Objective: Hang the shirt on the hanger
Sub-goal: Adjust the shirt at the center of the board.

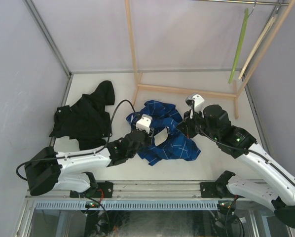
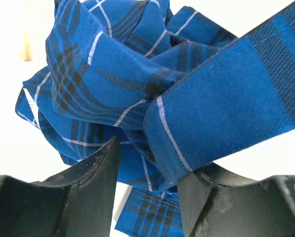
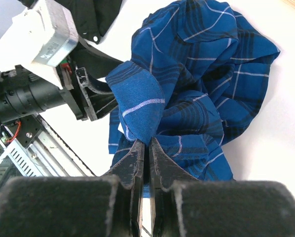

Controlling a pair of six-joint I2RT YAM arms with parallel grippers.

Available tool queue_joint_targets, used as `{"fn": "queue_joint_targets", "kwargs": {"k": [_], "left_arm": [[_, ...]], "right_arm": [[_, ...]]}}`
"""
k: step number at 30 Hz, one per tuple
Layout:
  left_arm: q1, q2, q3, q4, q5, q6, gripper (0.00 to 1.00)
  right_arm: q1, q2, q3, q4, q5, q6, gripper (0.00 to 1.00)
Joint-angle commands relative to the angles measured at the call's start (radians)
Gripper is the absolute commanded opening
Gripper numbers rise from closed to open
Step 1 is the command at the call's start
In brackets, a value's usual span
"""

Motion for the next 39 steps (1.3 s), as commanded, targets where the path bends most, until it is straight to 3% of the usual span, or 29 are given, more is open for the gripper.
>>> {"fn": "queue_joint_targets", "kwargs": {"k": [1,5,10,18,26,30,36,39], "left_arm": [[-0.004,0.017,0.002,0.063,-0.052,-0.033,0.47],[-0.004,-0.027,0.032,-0.009,-0.073,-0.038,0.23],[-0.004,-0.131,0.093,-0.141,-0.122,-0.052,0.01],[-0.004,-0.152,0.240,-0.417,-0.119,-0.101,0.00],[0.000,-0.098,0.317,-0.531,-0.114,-0.132,0.00],[0.002,-0.060,0.373,-0.574,-0.106,-0.139,0.00],[0.006,-0.023,0.434,-0.606,-0.082,-0.155,0.00],[0.009,-0.011,0.448,-0.607,-0.049,-0.156,0.00]], "right_arm": [[-0.004,-0.014,0.004,0.046,0.019,0.035,0.00],[-0.004,-0.014,-0.032,0.055,0.069,0.055,0.00],[-0.004,-0.002,-0.108,0.094,0.171,0.099,0.04],[-0.001,0.027,-0.246,0.238,0.117,0.204,0.29],[0.037,-0.006,-0.348,0.290,0.115,0.296,0.41],[0.071,-0.047,-0.403,0.296,0.175,0.363,0.42],[0.108,-0.138,-0.508,0.309,0.365,0.495,0.32],[0.118,-0.167,-0.568,0.338,0.417,0.536,0.35]]}}
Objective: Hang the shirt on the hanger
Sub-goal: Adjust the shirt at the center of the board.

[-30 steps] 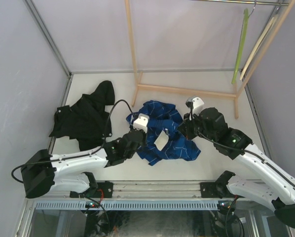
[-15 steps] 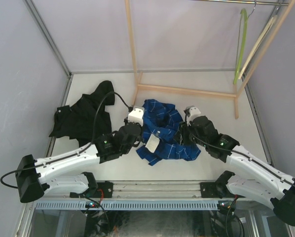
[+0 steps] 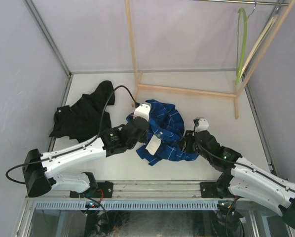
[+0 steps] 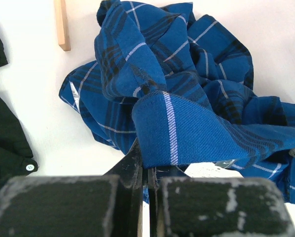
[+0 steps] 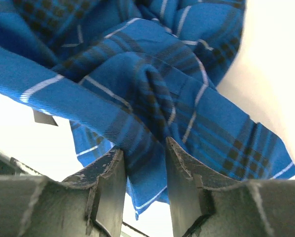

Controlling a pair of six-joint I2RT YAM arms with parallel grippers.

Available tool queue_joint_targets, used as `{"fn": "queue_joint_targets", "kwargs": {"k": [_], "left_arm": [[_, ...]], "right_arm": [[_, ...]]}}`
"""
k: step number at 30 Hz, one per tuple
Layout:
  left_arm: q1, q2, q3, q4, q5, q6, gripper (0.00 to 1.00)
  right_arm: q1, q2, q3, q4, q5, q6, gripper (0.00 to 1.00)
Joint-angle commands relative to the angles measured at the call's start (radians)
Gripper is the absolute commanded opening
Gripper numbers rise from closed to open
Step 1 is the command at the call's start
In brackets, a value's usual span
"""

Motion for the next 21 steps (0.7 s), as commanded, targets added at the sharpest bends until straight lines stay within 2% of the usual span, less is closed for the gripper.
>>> {"fn": "queue_joint_targets", "kwargs": {"k": [1,4,5,11,16,21], "left_arm": [[0.011,0.015,0.083,-0.013,0.042,-0.022,0.00],[0.013,0.033,0.100,-0.028,0.060,-0.023,0.00],[0.015,0.037,0.104,-0.031,0.066,-0.020,0.00],[0.020,0.032,0.125,-0.036,0.114,-0.002,0.00],[0.029,-0.006,0.171,-0.057,0.137,0.023,0.00],[0.034,-0.052,0.299,-0.127,0.149,0.062,0.00]], "right_arm": [[0.017,-0.038,-0.064,0.072,0.141,0.108,0.36],[0.023,-0.036,-0.082,0.083,0.154,0.120,0.36],[0.027,-0.033,-0.082,0.081,0.158,0.123,0.33],[0.042,-0.049,-0.071,0.111,0.160,0.093,0.00],[0.042,-0.097,0.040,0.048,0.212,0.006,0.00],[0.042,-0.110,0.261,-0.012,0.300,-0.131,0.00]]}}
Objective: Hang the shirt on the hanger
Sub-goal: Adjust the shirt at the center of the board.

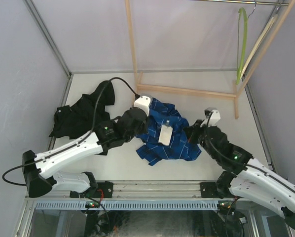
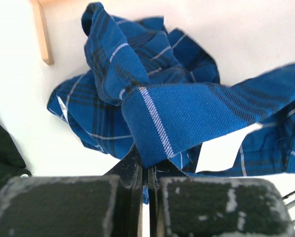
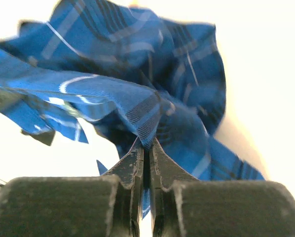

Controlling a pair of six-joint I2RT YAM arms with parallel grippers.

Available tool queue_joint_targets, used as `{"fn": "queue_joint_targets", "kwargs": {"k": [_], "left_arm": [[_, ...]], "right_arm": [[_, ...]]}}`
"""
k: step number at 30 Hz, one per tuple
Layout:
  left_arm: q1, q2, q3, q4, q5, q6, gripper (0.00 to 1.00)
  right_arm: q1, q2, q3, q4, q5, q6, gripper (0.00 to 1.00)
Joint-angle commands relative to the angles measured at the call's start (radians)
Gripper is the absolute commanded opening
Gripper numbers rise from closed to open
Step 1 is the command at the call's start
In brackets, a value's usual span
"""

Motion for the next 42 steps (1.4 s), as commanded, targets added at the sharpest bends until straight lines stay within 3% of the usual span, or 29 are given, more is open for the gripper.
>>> {"fn": "queue_joint_targets", "kwargs": {"k": [1,9,15,20,28,34,37,40,42], "left_arm": [[0.007,-0.072,0.198,-0.049,0.019,0.052,0.00],[0.007,-0.002,0.634,-0.268,0.009,0.112,0.00],[0.006,0.128,1.067,-0.405,-0.028,0.203,0.00],[0.001,0.233,1.355,-0.424,-0.068,0.269,0.00],[-0.057,0.192,1.361,-0.211,-0.088,0.367,0.00],[-0.105,0.201,1.353,-0.164,-0.150,0.436,0.00],[-0.105,0.199,1.288,-0.175,-0.209,0.434,0.00],[-0.087,0.168,1.127,-0.192,-0.251,0.371,0.00],[-0.031,0.135,0.973,-0.214,-0.188,0.276,0.00]], "right_arm": [[0.006,-0.010,0.232,0.008,0.098,-0.164,0.00],[0.006,0.132,0.608,-0.016,0.123,-0.365,0.00],[0.006,0.205,0.875,-0.015,0.162,-0.516,0.00],[0.006,0.294,1.124,-0.058,0.188,-0.618,0.00],[0.007,0.390,1.411,-0.105,0.129,-0.714,0.00],[0.008,0.450,1.540,-0.183,0.074,-0.690,0.00],[0.009,0.448,1.485,-0.209,0.076,-0.664,0.00],[0.008,0.389,1.290,-0.171,0.094,-0.631,0.00],[0.001,0.341,1.128,-0.133,0.104,-0.592,0.00]]}}
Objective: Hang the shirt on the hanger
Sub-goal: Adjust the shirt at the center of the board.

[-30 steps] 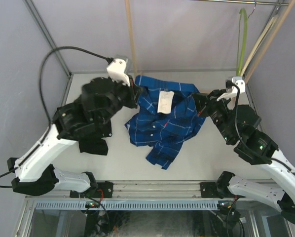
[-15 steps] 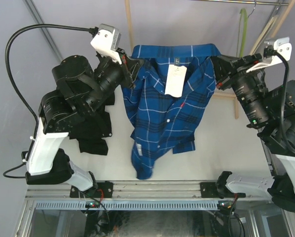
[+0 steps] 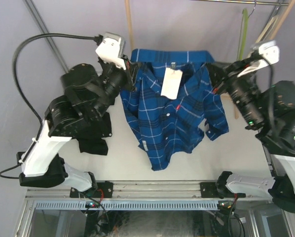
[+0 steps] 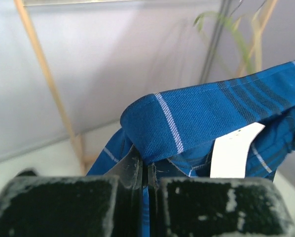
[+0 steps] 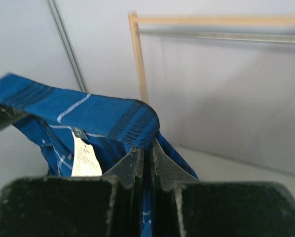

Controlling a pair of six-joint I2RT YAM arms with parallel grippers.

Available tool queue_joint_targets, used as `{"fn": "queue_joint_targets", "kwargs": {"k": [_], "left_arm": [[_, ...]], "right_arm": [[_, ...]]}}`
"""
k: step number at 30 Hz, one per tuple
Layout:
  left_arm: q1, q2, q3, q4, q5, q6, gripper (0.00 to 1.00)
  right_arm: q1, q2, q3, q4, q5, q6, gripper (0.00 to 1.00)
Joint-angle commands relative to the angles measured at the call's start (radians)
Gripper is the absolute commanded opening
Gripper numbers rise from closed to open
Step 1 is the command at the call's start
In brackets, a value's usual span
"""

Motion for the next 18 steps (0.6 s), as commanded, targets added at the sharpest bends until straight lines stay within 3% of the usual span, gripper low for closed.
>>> {"fn": "queue_joint_targets", "kwargs": {"k": [1,7,12,18], "left_arm": [[0.106,-0.090,-0.281,0.002,-0.012,-0.159,0.00],[0.173,-0.202,-0.884,0.159,0.189,-0.329,0.00],[0.173,-0.237,-1.126,0.235,0.283,-0.433,0.00],[0.172,-0.240,-1.302,0.306,0.350,-0.513,0.00]], "right_arm": [[-0.023,-0.088,-0.272,0.056,0.067,0.092,0.00],[-0.165,-0.185,-0.658,0.060,-0.143,0.359,0.00],[-0.170,-0.227,-0.941,0.119,-0.213,0.488,0.00],[-0.146,-0.230,-1.192,0.208,-0.260,0.649,0.00]]}}
